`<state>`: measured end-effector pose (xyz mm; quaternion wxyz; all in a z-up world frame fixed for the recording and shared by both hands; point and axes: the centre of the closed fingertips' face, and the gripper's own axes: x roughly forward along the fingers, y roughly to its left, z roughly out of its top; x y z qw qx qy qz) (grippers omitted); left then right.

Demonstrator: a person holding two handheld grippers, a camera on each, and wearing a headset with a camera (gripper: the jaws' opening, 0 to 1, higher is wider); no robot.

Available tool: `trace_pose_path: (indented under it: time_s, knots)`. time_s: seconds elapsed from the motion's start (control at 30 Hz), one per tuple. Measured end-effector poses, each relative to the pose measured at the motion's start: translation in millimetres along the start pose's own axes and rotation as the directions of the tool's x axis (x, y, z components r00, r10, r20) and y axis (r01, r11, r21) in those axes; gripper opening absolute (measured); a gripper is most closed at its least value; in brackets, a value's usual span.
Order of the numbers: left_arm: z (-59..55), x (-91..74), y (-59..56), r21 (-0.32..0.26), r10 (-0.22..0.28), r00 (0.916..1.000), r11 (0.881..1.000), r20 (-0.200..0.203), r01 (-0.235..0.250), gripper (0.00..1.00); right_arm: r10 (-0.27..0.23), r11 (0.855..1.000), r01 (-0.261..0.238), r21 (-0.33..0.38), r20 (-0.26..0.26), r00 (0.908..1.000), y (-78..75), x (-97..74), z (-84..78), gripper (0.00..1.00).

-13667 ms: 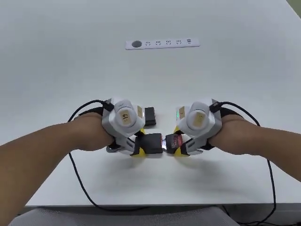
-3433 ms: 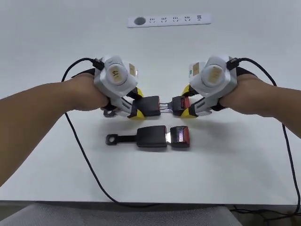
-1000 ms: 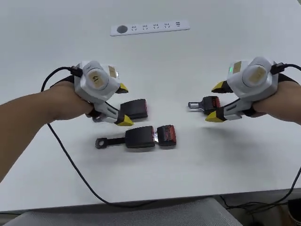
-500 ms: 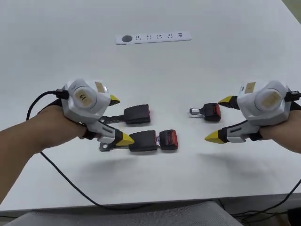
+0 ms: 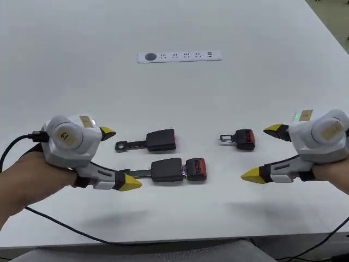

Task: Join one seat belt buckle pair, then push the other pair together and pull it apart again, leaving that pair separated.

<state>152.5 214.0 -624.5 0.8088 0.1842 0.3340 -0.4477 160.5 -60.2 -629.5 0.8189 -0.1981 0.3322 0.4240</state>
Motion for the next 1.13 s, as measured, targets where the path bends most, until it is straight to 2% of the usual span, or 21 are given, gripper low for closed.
trace_pose_path:
  time_s: [0.1, 0.17, 0.3, 0.37, 0.43, 0.53, 0.6, 0.7, 0.73, 0.77, 0.8, 0.87, 1.13]
  knots:
    - [-6.0, -6.9, -1.5, -0.012, 0.016, 0.9999, 1.0, 0.0, -0.016, 0.93, -0.004, 1.0, 0.004, 0.024, 0.001, 1.0, 3.1, -5.1, -1.5, 0.87]
    - [-15.4, -11.4, 4.0, -0.026, 0.031, 0.9995, 0.999, 0.0, -0.031, 0.95, -0.009, 0.999, 0.008, 0.05, 0.01, 0.9999, 2.7, -5.9, -3.9, 0.89]
    - [-15.2, -22.5, 5.0, -0.095, 0.067, 0.9967, 0.994, 0.047, -0.062, 0.99, -0.043, 0.997, 0.041, 0.065, 0.022, 0.9988, 4.9, -9.4, -5.6, 1.0]
    - [-14.2, -28.3, 1.1, -0.13, 0.077, 0.9954, 0.989, 0.057, -0.069, 1.0, -0.055, 0.996, 0.054, 0.07, 0.02, 0.9983, 4.1, -11.2, -8.0, 1.0]
    - [-19.6, -32.3, 8.7, -0.143, 0.11, 0.9918, 0.985, 0.065, -0.099, 1.0, -0.059, 0.995, 0.057, 0.086, 0.025, 0.998, 5.8, -11.9, -9.1, 1.0]
    - [-20.0, -36.9, 6.1, -0.174, 0.103, 0.9919, 0.981, 0.074, -0.089, 1.0, -0.06, 0.994, 0.057, 0.088, 0.029, 0.9978, 17.6, -17.5, -3.6, 1.0]
    - [-19.0, -38.5, 2.6, -0.173, 0.105, 0.9918, 0.981, 0.072, -0.091, 1.0, -0.056, 0.994, 0.053, 0.093, 0.033, 0.9979, 16.2, -13.0, -9.7, 1.0]
    - [-16.1, -39.1, -1.8, -0.179, 0.11, 0.9913, 0.979, 0.072, -0.096, 1.0, -0.062, 0.992, 0.058, 0.108, 0.041, 0.9972, 24.3, -18.4, -7.0, 1.0]
    - [-22.0, -37.6, 5.0, -0.182, 0.112, 0.9908, 0.979, 0.076, -0.097, 1.0, -0.064, 0.991, 0.058, 0.122, 0.047, 0.9968, 25.6, -18.7, -7.5, 1.0]
    - [-21.4, -37.3, 4.5, -0.184, 0.113, 0.9903, 0.978, 0.081, -0.096, 1.0, -0.068, 0.99, 0.061, 0.13, 0.05, 0.9964, 25.8, -18.8, -7.9, 1.0]
    - [-16.8, -38.4, -1.5, -0.185, 0.111, 0.9902, 0.978, 0.084, -0.094, 1.0, -0.071, 0.989, 0.063, 0.134, 0.054, 0.996, 26.9, -18.8, -7.9, 1.0]
    - [-15.5, -38.3, -5.7, -0.185, 0.109, 0.9904, 0.979, 0.085, -0.092, 1.0, -0.069, 0.989, 0.061, 0.134, 0.054, 0.9961, 29.4, -18.4, -7.4, 1.0]
    - [-19.8, -42.5, -12.7, -0.188, 0.107, 0.9913, 0.978, 0.076, -0.091, 1.0, -0.082, 0.991, 0.073, 0.114, 0.078, 0.9936, 28.7, -25.9, 1.8, 1.0]
